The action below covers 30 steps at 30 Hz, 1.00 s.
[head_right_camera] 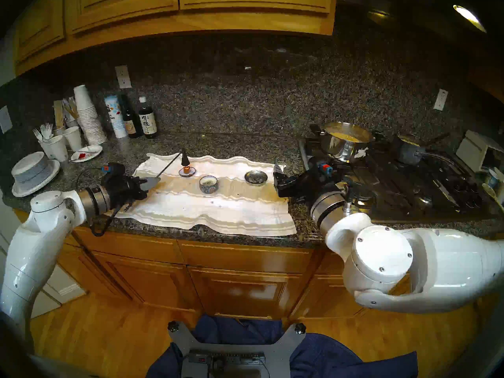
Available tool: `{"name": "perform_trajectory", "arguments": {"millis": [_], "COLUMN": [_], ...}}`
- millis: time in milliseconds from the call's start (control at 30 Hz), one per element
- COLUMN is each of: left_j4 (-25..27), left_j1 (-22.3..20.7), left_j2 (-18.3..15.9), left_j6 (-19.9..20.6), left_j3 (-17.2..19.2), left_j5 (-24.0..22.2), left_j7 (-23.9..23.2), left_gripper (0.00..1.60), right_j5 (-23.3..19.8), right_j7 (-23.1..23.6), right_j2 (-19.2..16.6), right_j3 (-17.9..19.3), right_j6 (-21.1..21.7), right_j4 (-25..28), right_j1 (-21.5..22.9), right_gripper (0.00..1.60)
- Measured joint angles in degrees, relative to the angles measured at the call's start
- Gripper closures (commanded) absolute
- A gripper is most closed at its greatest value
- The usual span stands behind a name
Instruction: Put out candle flame
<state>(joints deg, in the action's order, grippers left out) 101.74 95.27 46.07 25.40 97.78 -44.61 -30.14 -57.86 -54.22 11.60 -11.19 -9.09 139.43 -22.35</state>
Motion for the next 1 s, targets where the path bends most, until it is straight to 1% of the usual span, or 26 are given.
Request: {"name": "perform_trajectory", "arguments": {"millis": [1000], "left_j4": [-2.1], "left_j1": [-0.3], "left_j2": [0.0], "left_j6": [-0.9], "left_j3": [-1.6], "left_j5": [0.6], "left_j7": [-0.1], "left_gripper": [1.6], "right_j5": [0.0], "right_j7": [0.0], "right_j2": [0.0], "right_j3": [0.0], "right_j6": [0.0], "right_j4": [0.0], "right_j1": [0.0], "right_gripper": [0.0]}}
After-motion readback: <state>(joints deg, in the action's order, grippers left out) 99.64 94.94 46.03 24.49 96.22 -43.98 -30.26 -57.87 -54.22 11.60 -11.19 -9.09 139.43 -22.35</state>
